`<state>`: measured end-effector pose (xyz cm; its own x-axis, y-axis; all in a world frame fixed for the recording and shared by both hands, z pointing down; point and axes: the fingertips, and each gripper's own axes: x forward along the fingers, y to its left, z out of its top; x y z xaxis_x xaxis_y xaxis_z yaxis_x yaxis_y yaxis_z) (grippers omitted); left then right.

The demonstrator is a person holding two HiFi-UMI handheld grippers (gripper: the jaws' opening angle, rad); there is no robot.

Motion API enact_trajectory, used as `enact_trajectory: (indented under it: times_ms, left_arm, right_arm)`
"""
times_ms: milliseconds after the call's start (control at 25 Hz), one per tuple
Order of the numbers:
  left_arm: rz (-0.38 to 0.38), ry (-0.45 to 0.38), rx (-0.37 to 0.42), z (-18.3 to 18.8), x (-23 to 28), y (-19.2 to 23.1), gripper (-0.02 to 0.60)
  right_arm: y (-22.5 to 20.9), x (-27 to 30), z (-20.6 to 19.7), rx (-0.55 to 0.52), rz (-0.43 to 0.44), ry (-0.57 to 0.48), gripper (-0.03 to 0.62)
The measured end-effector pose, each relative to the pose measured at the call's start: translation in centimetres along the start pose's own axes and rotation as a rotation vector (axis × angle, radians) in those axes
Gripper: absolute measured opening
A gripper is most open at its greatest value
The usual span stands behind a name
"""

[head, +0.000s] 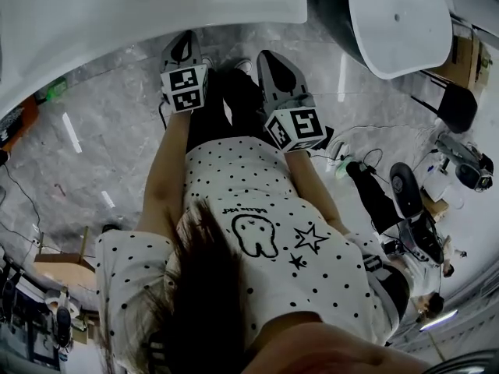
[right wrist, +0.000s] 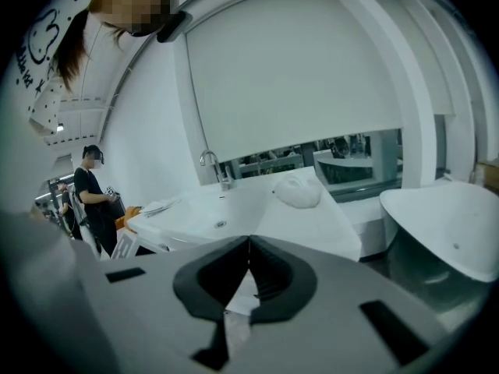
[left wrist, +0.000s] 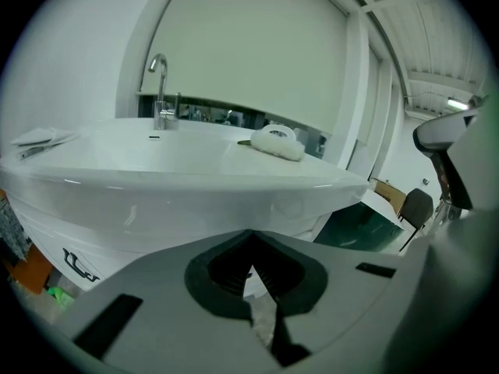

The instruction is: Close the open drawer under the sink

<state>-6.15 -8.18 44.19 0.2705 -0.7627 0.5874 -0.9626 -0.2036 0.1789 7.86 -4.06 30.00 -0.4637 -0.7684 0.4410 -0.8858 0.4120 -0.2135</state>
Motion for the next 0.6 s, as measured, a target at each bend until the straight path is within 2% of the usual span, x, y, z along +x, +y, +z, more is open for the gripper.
enact_trajectory:
  times_ms: [360,600]
  left_arm:
    - [-0.009,0.002,0.023,1.7,-1.1,-0.7,0.005]
    - [0.002,-0.013,0.048,2.7,-2.1,-0.6,0.005]
  right_arm:
    - [1.4,0.0,0.9,-0.086,0.047,0.001,0.014]
    - [1.7,-0.6,1.0,-0.099,0.055,-0.009,0.014]
